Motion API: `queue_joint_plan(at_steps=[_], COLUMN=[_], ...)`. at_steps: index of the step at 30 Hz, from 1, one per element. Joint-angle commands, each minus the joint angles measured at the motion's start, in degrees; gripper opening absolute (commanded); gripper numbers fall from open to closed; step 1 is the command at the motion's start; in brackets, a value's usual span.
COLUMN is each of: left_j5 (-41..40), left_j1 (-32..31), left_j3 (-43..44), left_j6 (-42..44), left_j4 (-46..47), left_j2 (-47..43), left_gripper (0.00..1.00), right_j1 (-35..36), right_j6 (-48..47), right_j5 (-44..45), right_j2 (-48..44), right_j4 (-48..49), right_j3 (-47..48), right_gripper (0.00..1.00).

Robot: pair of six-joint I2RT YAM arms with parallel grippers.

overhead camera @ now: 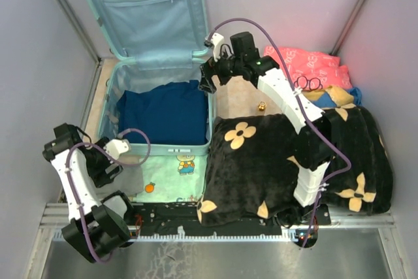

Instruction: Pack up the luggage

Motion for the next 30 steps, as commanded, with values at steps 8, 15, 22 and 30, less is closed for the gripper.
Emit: queue_joint_plan(at_steps=[8,15,22,30], left_j5=[-7.16,-6.02,-8.04,-3.11], left_j1=[1.19,2.16,2.29,2.29], left_j3=[-12.32,-15.69,-21.45,-20.45], left_j6=[15.80,20.51,23.64,25.73], left_j4=[12.91,21.51,27.56,22.16], left_j2=[-0.20,4.30,9.22,9.92], left_gripper=[0.93,0.95,0.92,0.48], right_j1=[-0.54,-0.54,-0.54,-0.54], right_j6=[-0.44,-1.38,-1.45,-1.96], right_j5=[-1.26,-0.67,0.53,1.23], right_j2=[-6.56,-6.90,-6.38,-6.33], right_j4=[0.03,-1.85,-2.55,-2.31], right_j3=[-1.40,-1.30,-0.27,-1.18], right_gripper=[0.99,0.99,0.99,0.99])
